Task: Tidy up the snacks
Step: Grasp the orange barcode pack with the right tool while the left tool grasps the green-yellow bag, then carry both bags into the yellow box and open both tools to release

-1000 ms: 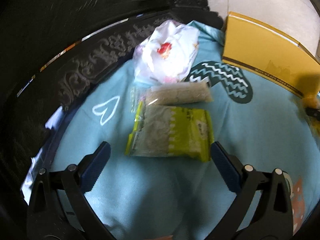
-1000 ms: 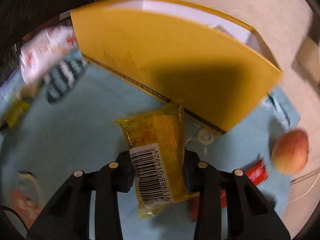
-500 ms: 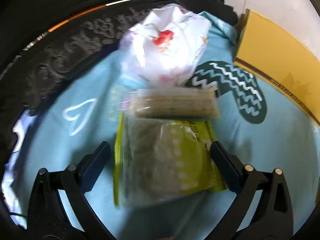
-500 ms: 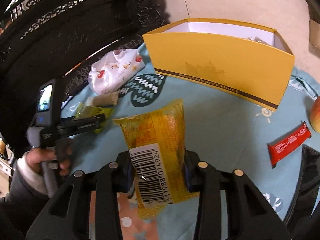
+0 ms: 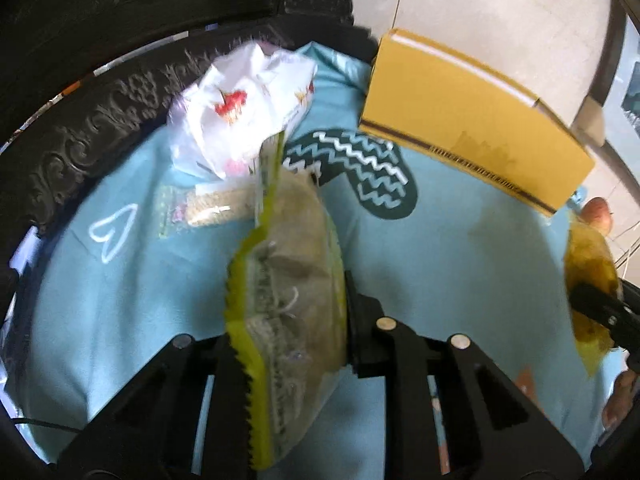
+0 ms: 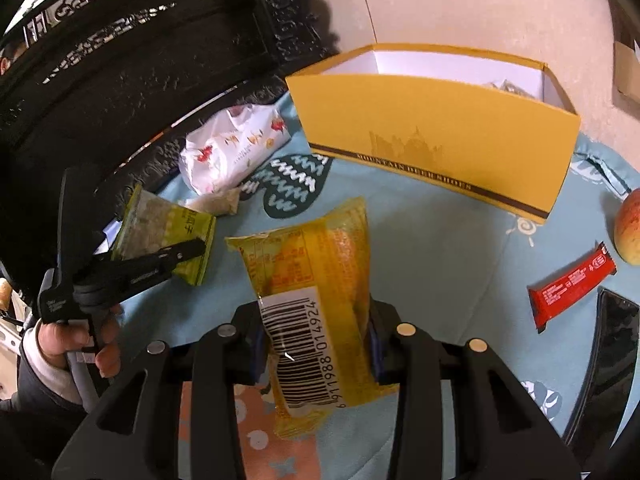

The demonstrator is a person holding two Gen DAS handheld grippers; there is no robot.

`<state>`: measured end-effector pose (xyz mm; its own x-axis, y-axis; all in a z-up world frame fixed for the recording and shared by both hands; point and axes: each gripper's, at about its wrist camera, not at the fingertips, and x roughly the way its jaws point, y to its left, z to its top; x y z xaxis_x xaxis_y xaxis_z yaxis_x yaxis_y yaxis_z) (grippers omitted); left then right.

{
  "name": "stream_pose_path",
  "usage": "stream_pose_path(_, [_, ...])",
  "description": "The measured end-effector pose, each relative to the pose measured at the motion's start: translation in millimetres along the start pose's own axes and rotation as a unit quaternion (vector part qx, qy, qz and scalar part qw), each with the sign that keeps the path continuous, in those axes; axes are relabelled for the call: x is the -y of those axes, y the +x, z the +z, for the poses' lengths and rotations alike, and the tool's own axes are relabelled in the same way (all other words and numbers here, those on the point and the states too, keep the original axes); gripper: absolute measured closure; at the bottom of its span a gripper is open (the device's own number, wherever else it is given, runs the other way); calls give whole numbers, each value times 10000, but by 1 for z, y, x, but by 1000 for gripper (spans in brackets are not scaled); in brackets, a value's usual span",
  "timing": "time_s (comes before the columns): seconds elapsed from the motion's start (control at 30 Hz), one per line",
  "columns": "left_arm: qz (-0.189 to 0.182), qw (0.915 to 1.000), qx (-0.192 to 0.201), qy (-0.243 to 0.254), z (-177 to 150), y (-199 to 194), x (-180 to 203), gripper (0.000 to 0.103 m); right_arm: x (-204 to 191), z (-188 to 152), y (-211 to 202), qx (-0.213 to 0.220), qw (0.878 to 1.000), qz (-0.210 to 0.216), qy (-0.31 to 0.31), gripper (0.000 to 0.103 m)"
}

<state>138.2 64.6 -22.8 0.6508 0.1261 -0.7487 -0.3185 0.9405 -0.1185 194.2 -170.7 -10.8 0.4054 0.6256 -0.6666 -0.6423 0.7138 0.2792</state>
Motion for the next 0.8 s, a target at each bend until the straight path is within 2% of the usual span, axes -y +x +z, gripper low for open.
stream_pose_path(0.17, [-57, 9996, 212, 158, 11, -20, 10, 84, -4, 2, -6, 102, 9999, -30, -32, 64])
stream_pose_path(0.27, [-7, 9991, 265, 345, 18, -28, 24, 84, -3, 7, -17, 332, 9993, -154, 25, 64])
stream_pose_path(0.43, [48, 9970, 367, 681, 36, -37, 51, 84, 6, 19, -41, 716, 9961, -463, 206, 64])
stream_pose_path(0.63, [27, 9937, 494, 1008, 60, -44, 89, 83, 16, 44, -65, 937, 9908, -953, 197, 64])
stream_pose_path(0.8, [-156, 9908, 575, 1218, 100, -39, 124, 83, 31, 78, -79, 1193, 9827, -1398, 226, 64])
